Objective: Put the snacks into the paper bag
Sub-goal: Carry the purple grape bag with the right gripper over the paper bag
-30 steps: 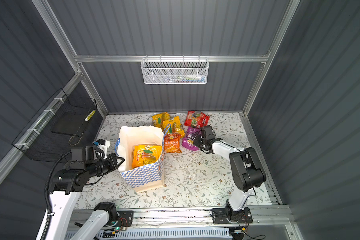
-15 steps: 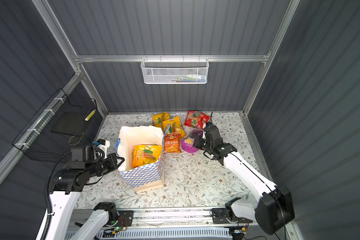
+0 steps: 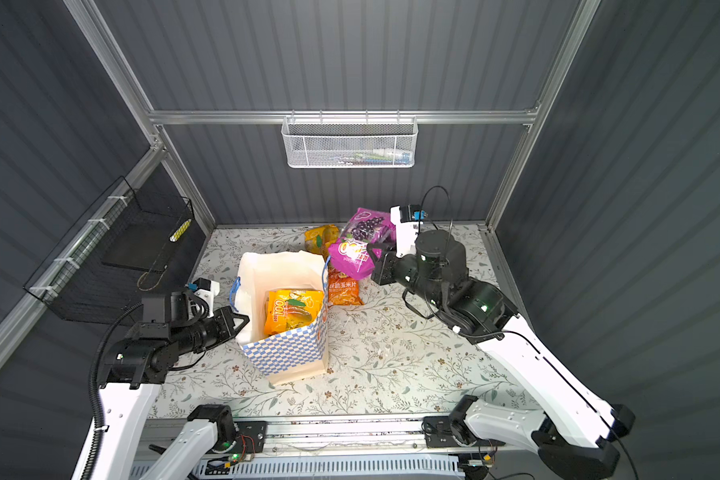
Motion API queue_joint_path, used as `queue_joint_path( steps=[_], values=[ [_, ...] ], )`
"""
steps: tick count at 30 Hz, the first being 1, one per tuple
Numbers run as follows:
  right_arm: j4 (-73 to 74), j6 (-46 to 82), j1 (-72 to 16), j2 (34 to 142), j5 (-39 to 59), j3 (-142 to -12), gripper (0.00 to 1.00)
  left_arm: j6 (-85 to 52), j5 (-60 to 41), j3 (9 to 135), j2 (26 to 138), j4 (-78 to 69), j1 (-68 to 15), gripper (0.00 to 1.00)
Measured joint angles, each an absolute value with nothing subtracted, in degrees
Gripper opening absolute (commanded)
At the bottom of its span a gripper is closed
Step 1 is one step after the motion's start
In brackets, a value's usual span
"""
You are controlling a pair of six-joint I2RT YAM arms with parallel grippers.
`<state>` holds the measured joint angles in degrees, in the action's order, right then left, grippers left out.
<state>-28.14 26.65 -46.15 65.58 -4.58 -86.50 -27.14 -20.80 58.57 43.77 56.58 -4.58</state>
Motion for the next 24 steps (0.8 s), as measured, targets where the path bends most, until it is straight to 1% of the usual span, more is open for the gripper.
queue_joint_path(
  steps=[5, 11, 17, 24],
  values=[
    [-28.8, 23.2, -53.1, 72.0, -6.5, -93.8, 0.0, -27.1, -20.8, 58.6, 43.8, 56.6, -4.6, 0.0],
    [-28.9, 21.8, -58.9, 78.5, -5.9, -96.6, 0.0, -27.1, -20.8, 58.9, 43.8, 57.0, -4.6, 0.0],
    [-29.1, 22.1, -62.1, 85.1, -5.1, -96.7, 0.0, -27.1, -20.8, 58.9, 43.7, 57.0, -4.6, 0.0],
    [-30.1, 22.6, -64.7, 89.3, -5.1, -96.0, 0.0, -27.1, -20.8, 59.1, 43.8, 57.3, -4.6, 0.0]
  ],
)
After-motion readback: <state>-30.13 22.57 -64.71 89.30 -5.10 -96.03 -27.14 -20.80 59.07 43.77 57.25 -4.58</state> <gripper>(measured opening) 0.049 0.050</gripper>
